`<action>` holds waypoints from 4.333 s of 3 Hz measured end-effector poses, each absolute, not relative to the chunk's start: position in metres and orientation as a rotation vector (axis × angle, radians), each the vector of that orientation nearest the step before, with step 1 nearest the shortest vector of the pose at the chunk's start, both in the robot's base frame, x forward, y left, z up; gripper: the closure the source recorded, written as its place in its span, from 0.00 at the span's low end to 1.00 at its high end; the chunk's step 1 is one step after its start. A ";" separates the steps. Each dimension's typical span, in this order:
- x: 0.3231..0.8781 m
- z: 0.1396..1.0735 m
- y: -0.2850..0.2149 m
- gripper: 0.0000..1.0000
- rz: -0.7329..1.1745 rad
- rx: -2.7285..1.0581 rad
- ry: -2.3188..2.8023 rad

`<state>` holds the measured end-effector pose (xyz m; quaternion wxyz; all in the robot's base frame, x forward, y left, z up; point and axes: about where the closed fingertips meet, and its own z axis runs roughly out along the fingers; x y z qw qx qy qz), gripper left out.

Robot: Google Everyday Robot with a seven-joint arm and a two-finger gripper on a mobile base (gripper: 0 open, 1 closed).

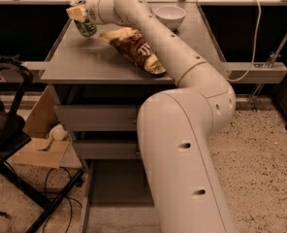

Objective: Place green can into bottom drawer

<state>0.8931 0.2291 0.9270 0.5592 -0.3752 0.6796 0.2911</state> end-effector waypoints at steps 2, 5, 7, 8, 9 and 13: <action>0.840 1.046 0.171 1.00 0.545 -0.747 1.551; 0.616 1.206 0.107 1.00 0.529 -0.563 1.353; 0.515 1.162 0.115 1.00 0.574 -0.456 1.344; 0.520 1.104 0.115 1.00 0.608 -0.476 1.324; 0.513 1.066 0.109 1.00 0.637 -0.497 1.319; 0.533 0.935 0.043 1.00 0.827 -0.503 1.408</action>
Offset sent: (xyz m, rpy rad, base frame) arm -0.2059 -0.0495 0.1154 -0.1269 -0.0286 -0.1560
